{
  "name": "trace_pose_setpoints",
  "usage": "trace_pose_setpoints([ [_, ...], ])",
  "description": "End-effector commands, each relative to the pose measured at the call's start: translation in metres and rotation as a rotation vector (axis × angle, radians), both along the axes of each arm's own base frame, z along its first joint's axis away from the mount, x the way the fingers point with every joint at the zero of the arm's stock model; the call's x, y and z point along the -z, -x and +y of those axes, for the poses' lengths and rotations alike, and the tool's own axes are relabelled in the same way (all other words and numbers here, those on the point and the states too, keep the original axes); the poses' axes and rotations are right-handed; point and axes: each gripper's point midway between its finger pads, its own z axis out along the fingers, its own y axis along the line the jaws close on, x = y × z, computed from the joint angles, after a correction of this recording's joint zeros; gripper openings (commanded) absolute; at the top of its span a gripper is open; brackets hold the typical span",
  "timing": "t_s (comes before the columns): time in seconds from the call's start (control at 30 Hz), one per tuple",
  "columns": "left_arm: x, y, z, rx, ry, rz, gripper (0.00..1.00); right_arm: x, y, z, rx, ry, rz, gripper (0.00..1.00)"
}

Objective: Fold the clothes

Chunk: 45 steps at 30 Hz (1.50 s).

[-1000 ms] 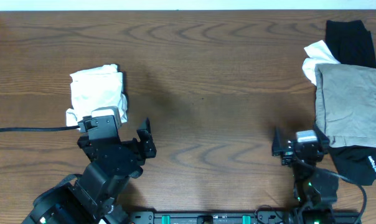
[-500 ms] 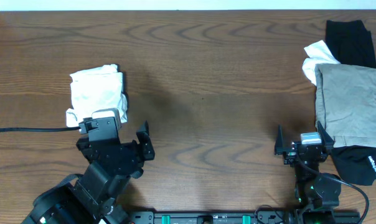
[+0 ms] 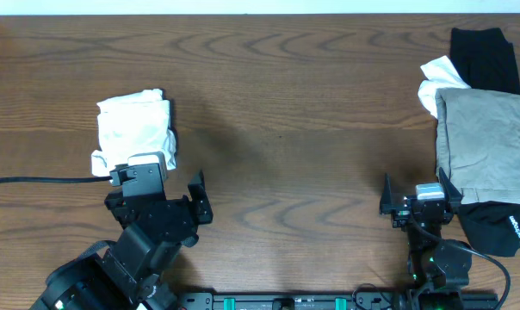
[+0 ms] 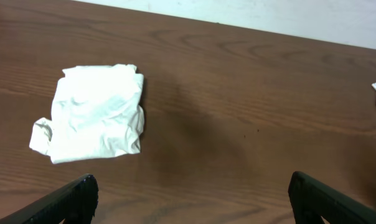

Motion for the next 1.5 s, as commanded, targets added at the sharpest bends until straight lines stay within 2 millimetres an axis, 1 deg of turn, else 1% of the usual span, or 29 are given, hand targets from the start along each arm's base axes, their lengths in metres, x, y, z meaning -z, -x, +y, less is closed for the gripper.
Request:
trace_pose_setpoints([
  [0.0, 0.002, 0.0, 0.002, -0.008, -0.014, 0.001, 0.98, 0.0, 0.0, -0.003, 0.014, 0.013, -0.001, 0.99],
  [0.1, 0.008, 0.004, 0.007, -0.005, -0.056, 0.023, 0.98, 0.0, 0.0, -0.003, 0.014, 0.013, -0.001, 0.99],
  [0.37, 0.004, 0.002, 0.015, -0.035, -0.087, 0.0, 0.98, 0.0, 0.0, -0.003, 0.014, 0.013, -0.001, 0.99],
  [0.53, 0.003, 0.001, 0.015, -0.04, -0.084, -0.005, 0.98, 0.0, 0.0, -0.003, 0.014, 0.013, -0.001, 0.99],
  [0.63, 0.005, -0.001, 0.024, -0.085, -0.071, 0.012, 0.98, 0.0, 0.0, -0.003, 0.014, 0.012, -0.001, 0.99],
  [0.73, 0.014, -0.003, 0.033, -0.124, -0.041, 0.058, 0.98, 0.0, 0.0, -0.003, 0.014, 0.013, -0.001, 0.99],
  [0.8, 0.023, -0.004, 0.034, -0.099, -0.035, 0.104, 0.98, 0.0, 0.0, -0.003, 0.014, 0.012, -0.001, 0.99],
  [0.87, 0.03, -0.008, 0.03, -0.033, -0.033, 0.13, 0.98, 0.0, 0.0, -0.003, 0.014, 0.013, -0.001, 0.99],
  [0.97, 0.033, -0.016, 0.023, 0.067, -0.017, 0.131, 0.98, 0.0, 0.0, -0.003, 0.014, 0.012, -0.001, 0.99],
  [1.1, 0.034, -0.022, 0.026, 0.101, 0.004, 0.109, 0.98, 0.0, 0.0, -0.003, 0.014, 0.013, -0.001, 0.99],
  [1.3, 0.033, -0.014, 0.03, 0.125, -0.022, 0.018, 0.98, 0.0, 0.0, -0.003, 0.014, 0.013, -0.001, 0.99],
  [1.47, 0.045, -0.005, 0.039, 0.095, -0.021, -0.004, 0.98, 0.0, 0.0, -0.003, 0.014, 0.013, -0.001, 0.99],
])
